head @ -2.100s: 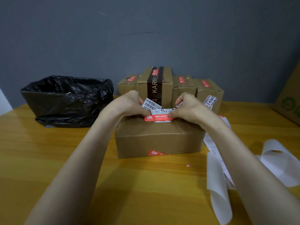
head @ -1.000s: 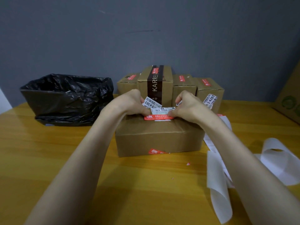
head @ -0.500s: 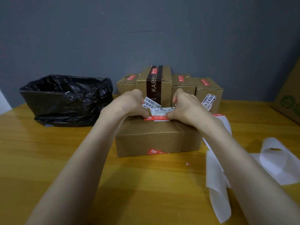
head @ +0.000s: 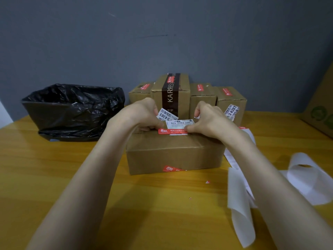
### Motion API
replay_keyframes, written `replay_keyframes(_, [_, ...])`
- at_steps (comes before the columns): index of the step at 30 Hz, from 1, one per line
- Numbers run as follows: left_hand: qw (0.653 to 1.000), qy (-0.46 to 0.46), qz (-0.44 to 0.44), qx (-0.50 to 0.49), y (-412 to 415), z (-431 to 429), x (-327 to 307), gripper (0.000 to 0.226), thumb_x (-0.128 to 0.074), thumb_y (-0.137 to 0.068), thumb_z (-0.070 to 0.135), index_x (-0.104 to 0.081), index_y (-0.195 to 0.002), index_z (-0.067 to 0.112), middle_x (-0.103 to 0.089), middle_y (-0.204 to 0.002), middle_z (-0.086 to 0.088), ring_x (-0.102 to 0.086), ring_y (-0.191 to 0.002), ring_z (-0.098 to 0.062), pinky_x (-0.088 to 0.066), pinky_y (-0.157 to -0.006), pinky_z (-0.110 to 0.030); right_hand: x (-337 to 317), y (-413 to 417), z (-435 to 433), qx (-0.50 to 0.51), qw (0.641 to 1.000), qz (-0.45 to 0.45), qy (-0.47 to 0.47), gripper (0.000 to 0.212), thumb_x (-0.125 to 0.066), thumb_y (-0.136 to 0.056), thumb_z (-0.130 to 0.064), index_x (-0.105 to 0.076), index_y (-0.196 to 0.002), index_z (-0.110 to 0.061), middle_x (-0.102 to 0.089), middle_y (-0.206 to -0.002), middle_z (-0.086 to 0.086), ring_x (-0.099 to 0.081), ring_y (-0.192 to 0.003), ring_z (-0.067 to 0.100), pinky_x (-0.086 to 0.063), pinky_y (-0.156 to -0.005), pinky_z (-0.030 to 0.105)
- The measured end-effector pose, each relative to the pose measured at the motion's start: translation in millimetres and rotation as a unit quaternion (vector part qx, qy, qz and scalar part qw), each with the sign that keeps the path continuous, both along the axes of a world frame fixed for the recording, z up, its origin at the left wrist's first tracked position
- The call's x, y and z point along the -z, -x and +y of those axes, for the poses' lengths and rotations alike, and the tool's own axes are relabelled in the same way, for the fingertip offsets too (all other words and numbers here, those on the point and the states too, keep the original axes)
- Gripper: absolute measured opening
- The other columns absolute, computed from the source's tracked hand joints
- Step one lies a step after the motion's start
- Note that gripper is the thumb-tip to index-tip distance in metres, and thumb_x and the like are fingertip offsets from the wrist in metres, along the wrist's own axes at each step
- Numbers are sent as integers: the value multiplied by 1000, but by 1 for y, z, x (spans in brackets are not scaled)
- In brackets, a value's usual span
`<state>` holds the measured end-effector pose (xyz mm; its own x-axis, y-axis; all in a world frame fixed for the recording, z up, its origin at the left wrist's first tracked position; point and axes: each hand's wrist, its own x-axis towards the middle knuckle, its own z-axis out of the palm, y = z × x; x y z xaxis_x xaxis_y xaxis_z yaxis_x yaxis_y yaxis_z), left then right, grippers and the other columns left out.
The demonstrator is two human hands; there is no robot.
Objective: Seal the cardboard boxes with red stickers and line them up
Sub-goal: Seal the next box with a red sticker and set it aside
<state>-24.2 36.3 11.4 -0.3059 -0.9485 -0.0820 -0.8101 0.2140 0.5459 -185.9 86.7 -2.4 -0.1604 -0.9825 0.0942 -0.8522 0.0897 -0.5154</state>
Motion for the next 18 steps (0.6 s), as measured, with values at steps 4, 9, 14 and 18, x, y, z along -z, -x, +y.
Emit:
replay_keyframes(4, [997,-18,67,-21,-1,-1,-1,19,-56,-90,1,-46,-77,10,-63,-68,-7,-57,-57,-11,-51,-51,-20,0,4,0,1,1000,-8,-2,42,-72,-78,-31,-47,-107,-12,-39,-88,-2,-42,-85,17,-31,-53,23])
replay_keyframes(9, [998,24,47,-36,-2,-1,0,20,-66,-85,14,-51,-73,10,-64,-72,-9,-63,-61,-20,-56,-63,-28,4,2,-4,2,1000,-14,3,45,-71,-76,-45,-45,-97,-15,-44,-87,-3,-44,-85,16,-28,-51,23])
replay_keyframes(14, [997,41,-66,-14,1,-2,10,33,-72,-78,39,-52,-88,14,-56,-92,-2,-53,-84,-18,-42,-67,-29,13,-3,-11,7,1000,12,3,58,-71,-72,-53,-46,-107,-13,-49,-102,3,-47,-93,21,-34,-61,30])
replay_keyframes(18, [995,36,-93,-25,-7,-5,8,36,-72,-78,36,-51,-95,14,-54,-98,-3,-51,-91,-21,-40,-72,-31,10,6,-13,-4,1000,9,-7,37,-71,-79,-37,-46,-96,-17,-52,-105,4,-47,-90,18,-33,-59,29])
